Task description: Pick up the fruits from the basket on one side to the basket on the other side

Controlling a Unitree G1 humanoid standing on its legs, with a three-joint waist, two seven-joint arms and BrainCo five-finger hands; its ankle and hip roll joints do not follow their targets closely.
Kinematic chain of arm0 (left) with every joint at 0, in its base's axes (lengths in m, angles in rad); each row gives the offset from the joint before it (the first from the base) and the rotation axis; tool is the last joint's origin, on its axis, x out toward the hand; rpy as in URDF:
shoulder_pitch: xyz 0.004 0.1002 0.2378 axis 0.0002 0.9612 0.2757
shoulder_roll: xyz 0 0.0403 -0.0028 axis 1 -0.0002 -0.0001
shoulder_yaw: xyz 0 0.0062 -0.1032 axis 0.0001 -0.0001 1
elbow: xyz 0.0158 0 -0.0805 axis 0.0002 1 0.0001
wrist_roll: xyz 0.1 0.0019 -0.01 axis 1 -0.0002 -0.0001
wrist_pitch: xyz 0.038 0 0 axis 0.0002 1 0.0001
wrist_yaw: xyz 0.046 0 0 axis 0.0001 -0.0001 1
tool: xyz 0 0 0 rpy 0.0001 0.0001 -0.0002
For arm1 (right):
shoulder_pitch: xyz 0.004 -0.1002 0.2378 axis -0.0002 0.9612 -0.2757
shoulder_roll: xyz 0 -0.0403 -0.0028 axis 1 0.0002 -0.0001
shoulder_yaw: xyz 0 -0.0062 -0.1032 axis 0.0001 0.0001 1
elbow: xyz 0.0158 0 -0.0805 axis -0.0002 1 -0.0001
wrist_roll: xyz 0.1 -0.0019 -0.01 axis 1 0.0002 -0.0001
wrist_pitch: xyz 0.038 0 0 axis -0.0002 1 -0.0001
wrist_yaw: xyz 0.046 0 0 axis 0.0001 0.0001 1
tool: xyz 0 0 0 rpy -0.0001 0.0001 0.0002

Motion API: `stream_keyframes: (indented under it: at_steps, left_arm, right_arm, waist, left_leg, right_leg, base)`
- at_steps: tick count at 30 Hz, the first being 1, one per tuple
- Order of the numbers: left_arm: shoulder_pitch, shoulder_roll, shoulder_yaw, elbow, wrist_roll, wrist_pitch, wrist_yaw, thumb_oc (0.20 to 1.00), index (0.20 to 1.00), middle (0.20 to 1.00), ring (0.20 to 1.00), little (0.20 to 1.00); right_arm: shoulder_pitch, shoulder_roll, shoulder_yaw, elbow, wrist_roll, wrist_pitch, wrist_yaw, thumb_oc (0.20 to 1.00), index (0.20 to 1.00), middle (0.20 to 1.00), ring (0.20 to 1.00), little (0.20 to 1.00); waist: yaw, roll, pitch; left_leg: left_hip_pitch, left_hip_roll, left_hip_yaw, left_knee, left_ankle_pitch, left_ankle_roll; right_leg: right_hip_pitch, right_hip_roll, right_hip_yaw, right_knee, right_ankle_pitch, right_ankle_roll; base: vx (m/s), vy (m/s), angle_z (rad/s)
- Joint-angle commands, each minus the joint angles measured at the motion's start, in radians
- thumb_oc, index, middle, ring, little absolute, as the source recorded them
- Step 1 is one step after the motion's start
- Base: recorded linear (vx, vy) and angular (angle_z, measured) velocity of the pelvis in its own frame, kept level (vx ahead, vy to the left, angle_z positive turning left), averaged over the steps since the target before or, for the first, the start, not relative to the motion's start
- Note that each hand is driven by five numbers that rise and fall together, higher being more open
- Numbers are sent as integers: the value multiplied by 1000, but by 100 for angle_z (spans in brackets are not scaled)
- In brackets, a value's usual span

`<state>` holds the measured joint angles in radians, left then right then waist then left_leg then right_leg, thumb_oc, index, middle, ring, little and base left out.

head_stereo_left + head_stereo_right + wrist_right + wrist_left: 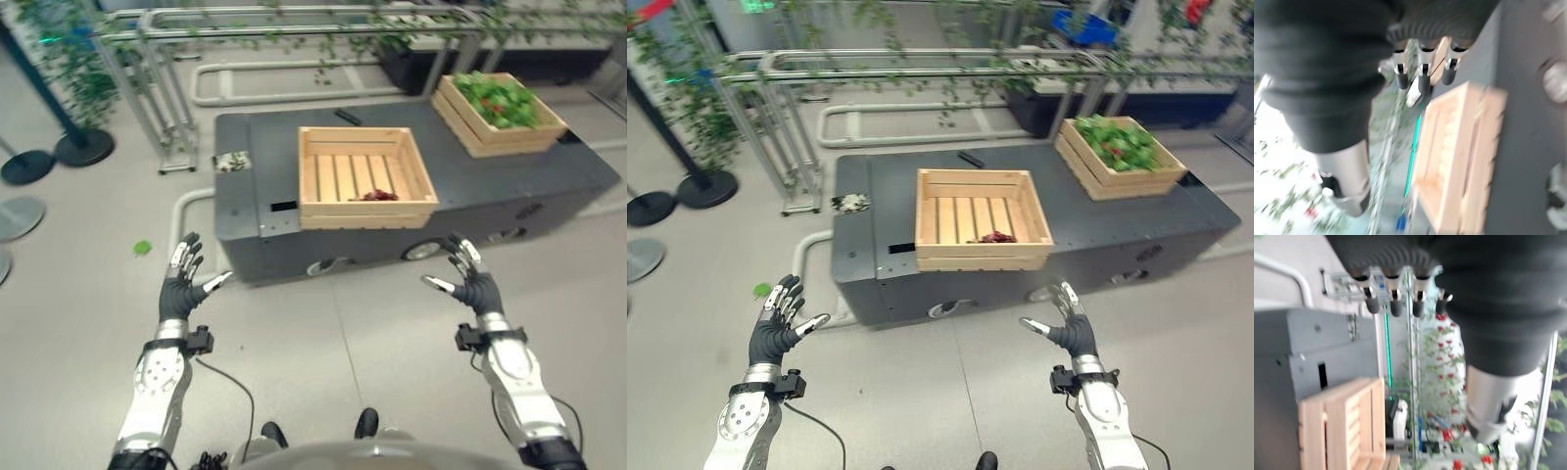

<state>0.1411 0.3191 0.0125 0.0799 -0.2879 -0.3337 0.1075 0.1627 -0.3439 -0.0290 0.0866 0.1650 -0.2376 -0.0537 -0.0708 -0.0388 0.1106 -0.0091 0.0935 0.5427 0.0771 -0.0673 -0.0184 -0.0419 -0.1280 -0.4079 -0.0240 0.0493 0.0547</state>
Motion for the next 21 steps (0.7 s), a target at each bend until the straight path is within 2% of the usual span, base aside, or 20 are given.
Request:
stream_keyframes:
  at_steps: [1,3,6,8,10,11,12,14,15,16,17,19,21]
  left_arm:
    - [-37,15,4,-33,39,-44,-3,1000,1000,1000,1000,1000]
    - [-47,14,-2,-22,37,-42,0,1000,1000,1000,1000,1000]
    - [-58,18,-8,-9,38,-44,5,1000,1000,1000,1000,1000]
    - [-54,15,-10,-7,34,-45,4,1000,1000,1000,1000,1000]
    - [-51,19,-11,-6,35,-45,7,1000,1000,1000,1000,1000]
    - [-51,21,-15,-6,33,-46,10,1000,1000,1000,1000,1000]
    - [-54,22,-17,-4,34,-47,18,1000,1000,1000,1000,1000]
    - [-53,18,-24,-5,41,-43,30,1000,1000,1000,1000,1000]
    - [-51,17,-24,0,45,-43,39,1000,1000,1000,1000,1000]
    - [-50,17,-24,0,45,-43,39,1000,1000,1000,1000,1000]
    - [-49,19,-25,1,49,-44,42,1000,1000,1000,1000,1000]
    - [-56,28,-28,6,62,-44,53,1000,1000,1000,1000,1000]
    - [-58,36,-29,9,67,-47,65,1000,1000,1000,1000,1000]
  right_arm:
    - [-53,-21,-43,-41,10,-55,-7,1000,1000,1000,1000,1000]
    - [-51,-27,-49,-43,17,-58,-12,1000,1000,1000,1000,1000]
    - [-51,-40,-46,-49,27,-68,-17,1000,1000,1000,1000,1000]
    - [-46,-47,-42,-50,40,-66,-13,1000,1000,1000,1000,1000]
    - [-41,-51,-42,-59,58,-70,-4,1000,1000,1000,1000,1000]
    - [-39,-53,-38,-63,62,-70,-3,1000,1000,1000,1000,1000]
    - [-42,-58,-32,-60,65,-68,-5,1000,1000,1000,1000,1000]
    - [-47,-60,-19,-42,61,-63,-12,1000,1000,1000,1000,1000]
    - [-44,-56,-17,-32,66,-68,-18,1000,1000,1000,1000,1000]
    - [-44,-56,-17,-32,66,-69,-18,1000,1000,1000,1000,1000]
    - [-40,-58,-19,-29,67,-73,-18,1000,1000,1000,1000,1000]
    - [-46,-63,-16,-27,60,-83,-28,1000,1000,1000,1000,1000]
    - [-67,-75,3,-11,47,-85,-41,1000,1000,1000,1000,1000]
  waist:
    - [-8,7,-5]
    - [-22,9,0]
    - [-34,6,20]
    - [-29,5,35]
    - [-15,5,56]
    - [-7,4,66]
    - [-1,-6,75]
    - [19,-5,76]
    - [27,3,69]
    - [26,1,69]
    - [29,5,68]
    - [40,24,66]
    - [70,26,81]
  left_leg:
    - [43,32,-4,7,-36,-29]
    - [35,61,0,55,-33,-50]
    - [13,125,1,187,-31,-86]
    - [-14,175,-21,315,11,-123]
    - [-44,215,-92,431,74,-157]
    - [-64,211,-147,472,93,-162]
    - [-98,176,-202,506,100,-137]
    - [-143,91,-307,471,47,-100]
    - [-177,61,-359,324,14,-71]
    - [-174,56,-359,317,17,-70]
    - [-173,64,-374,255,24,-68]
    - [-189,82,-414,57,135,-92]
    - [-218,69,-504,-47,171,-100]
  right_leg:
    - [25,-23,38,-4,-76,98]
    - [39,-5,49,-11,-91,88]
    - [65,18,58,-10,-119,55]
    - [101,45,71,-16,-145,30]
    - [131,73,90,-17,-168,-1]
    - [141,82,103,-18,-172,-15]
    - [135,79,107,-20,-159,-31]
    - [145,83,131,-23,-168,-29]
    - [155,85,127,-23,-175,-14]
    - [156,82,125,-23,-176,-13]
    - [153,86,121,-16,-177,-7]
    - [149,97,112,-10,-188,3]
    - [167,107,128,-15,-202,7]
  base:
    - [56,-227,-33]
    - [64,-265,-10]
    - [67,-269,-1]
    - [95,-276,-13]
    - [84,-263,-28]
    - [-18,-199,-40]
    - [-29,-134,-45]
    - [36,-67,-29]
    - [89,-8,-21]
    - [103,20,-16]
    - [71,44,-10]
    - [127,63,-4]
    - [162,41,4]
